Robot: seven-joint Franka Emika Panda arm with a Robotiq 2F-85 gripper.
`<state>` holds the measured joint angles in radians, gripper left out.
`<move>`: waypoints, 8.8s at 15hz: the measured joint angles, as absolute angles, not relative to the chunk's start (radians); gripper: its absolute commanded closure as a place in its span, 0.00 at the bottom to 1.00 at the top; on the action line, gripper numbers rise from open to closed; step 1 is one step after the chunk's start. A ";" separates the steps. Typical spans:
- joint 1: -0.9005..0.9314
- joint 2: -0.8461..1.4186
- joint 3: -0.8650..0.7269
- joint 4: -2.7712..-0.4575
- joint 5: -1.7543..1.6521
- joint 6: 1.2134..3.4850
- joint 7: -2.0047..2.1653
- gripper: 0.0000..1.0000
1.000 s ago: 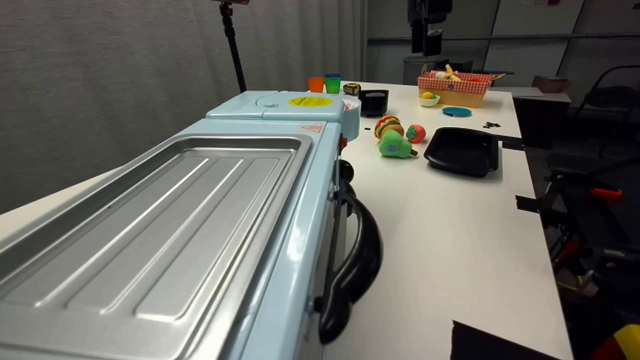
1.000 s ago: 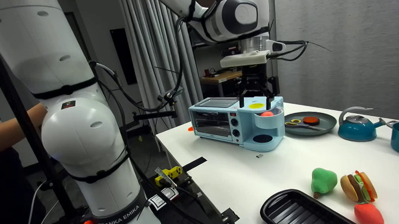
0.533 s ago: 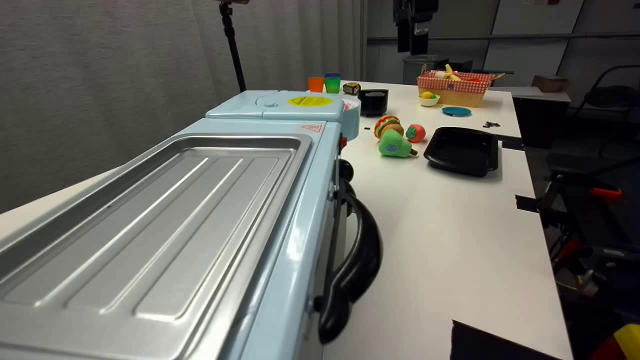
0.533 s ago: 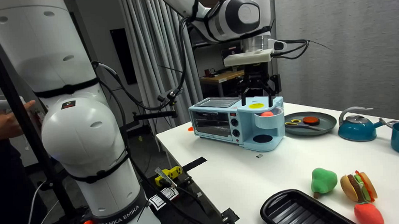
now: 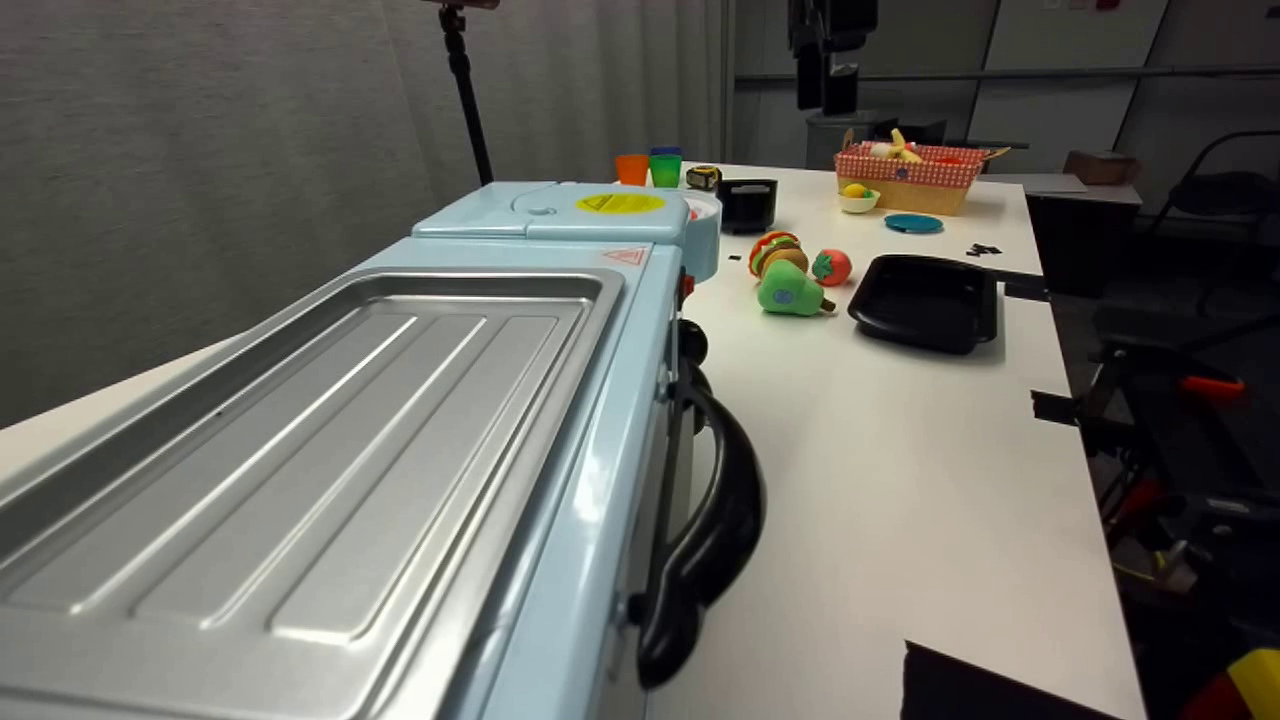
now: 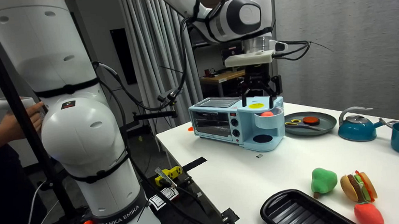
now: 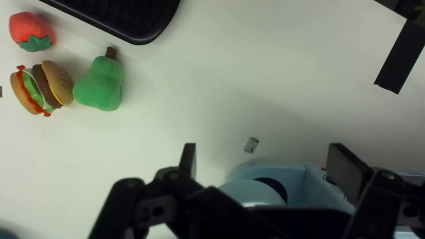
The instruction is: Remove the orange plushy from the compartment and put it atop the toaster oven
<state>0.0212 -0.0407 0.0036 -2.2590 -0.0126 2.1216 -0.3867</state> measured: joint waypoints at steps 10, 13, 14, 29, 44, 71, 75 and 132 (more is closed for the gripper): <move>0.021 0.064 0.016 -2.179 0.003 2.122 -0.587 0.00; 0.021 0.105 0.023 -2.137 0.043 2.122 -0.685 0.00; 0.021 0.117 0.023 -2.122 0.061 2.122 -0.722 0.00; 0.004 0.303 0.069 -1.954 0.110 2.107 -0.943 0.00; -0.017 0.385 0.073 -1.855 0.109 2.047 -0.975 0.31; 0.031 0.312 0.084 -1.839 -0.091 2.046 -0.867 0.98; 0.068 0.267 0.084 -1.840 -0.252 2.048 -0.797 0.98; 0.123 0.267 0.322 -1.946 0.214 2.273 -0.900 0.43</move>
